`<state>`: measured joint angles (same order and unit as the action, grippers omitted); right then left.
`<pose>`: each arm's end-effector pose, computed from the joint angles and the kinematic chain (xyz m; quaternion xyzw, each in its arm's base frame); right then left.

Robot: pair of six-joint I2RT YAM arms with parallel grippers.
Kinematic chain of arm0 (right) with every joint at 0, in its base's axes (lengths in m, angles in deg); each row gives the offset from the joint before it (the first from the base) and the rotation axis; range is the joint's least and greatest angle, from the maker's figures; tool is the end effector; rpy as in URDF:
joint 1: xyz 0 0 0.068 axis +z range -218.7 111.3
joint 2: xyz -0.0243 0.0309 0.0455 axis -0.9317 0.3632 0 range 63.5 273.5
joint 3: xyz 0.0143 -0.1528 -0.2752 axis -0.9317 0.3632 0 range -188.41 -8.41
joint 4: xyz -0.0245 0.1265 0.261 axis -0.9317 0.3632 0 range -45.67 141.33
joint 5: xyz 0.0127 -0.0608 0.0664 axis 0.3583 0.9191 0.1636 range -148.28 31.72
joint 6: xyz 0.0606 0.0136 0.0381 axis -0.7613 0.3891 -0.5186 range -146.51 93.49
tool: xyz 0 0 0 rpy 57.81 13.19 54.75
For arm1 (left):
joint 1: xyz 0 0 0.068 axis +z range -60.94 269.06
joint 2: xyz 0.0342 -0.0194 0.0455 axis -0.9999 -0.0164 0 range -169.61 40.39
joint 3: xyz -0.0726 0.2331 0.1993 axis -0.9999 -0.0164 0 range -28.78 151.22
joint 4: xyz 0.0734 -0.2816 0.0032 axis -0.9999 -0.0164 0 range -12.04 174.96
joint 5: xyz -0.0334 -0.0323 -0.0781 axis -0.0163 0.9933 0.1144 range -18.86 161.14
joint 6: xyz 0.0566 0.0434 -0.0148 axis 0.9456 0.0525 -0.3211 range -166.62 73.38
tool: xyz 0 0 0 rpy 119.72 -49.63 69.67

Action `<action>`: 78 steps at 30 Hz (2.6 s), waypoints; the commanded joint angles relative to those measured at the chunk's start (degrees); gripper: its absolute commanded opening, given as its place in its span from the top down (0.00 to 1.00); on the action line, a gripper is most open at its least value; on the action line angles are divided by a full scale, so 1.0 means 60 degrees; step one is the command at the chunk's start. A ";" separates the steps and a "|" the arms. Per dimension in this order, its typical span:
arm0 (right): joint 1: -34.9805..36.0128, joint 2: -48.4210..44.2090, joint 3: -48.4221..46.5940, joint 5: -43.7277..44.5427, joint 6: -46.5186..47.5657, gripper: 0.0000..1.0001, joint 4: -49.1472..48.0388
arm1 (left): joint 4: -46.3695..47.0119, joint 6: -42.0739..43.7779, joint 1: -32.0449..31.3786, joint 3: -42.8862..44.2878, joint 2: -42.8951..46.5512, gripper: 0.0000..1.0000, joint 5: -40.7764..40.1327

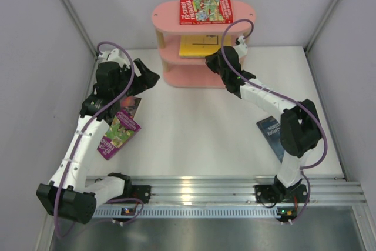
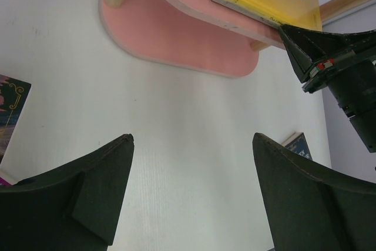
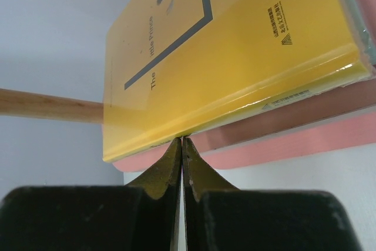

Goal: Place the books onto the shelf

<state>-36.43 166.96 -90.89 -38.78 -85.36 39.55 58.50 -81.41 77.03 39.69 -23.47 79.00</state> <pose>0.4311 0.2482 0.3330 0.2801 0.7436 0.3276 0.5111 0.2715 -0.0664 0.4218 -0.1254 0.8177 -0.2741 0.4904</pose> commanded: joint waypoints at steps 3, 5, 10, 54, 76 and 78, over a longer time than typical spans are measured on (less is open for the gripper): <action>0.0071 -0.0061 -0.0214 0.0206 -0.0299 1.00 -0.0932 | 0.0660 -0.0018 0.0057 -0.0015 0.0242 0.13 0.0053; 0.0085 -0.0046 -0.0199 0.0221 -0.0358 1.00 -0.1006 | 0.0660 -0.0018 0.0057 -0.0015 0.0242 0.13 0.0038; 0.0085 -0.0031 -0.0199 0.0308 -0.0402 1.00 -0.1021 | 0.0660 -0.0003 0.0057 -0.0015 0.0257 0.13 0.0038; -0.2258 -0.2009 0.1046 -0.2957 -0.0431 1.00 0.0722 | 0.4292 -0.2479 0.0042 0.2300 -0.4752 1.00 0.2646; -0.2566 -0.2009 0.1354 -0.3149 -0.0416 1.00 0.0195 | 0.6064 -0.3314 -0.0031 0.2490 -0.6422 1.00 0.2851; -0.2595 -0.2009 0.1368 -0.3120 -0.0402 1.00 0.0195 | 0.6080 -0.3328 -0.0045 0.2505 -0.6481 1.00 0.2894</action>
<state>-50.99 157.61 -82.65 -57.55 -88.60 43.48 89.78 -100.75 76.98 52.17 -61.89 95.19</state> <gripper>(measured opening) 0.003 0.012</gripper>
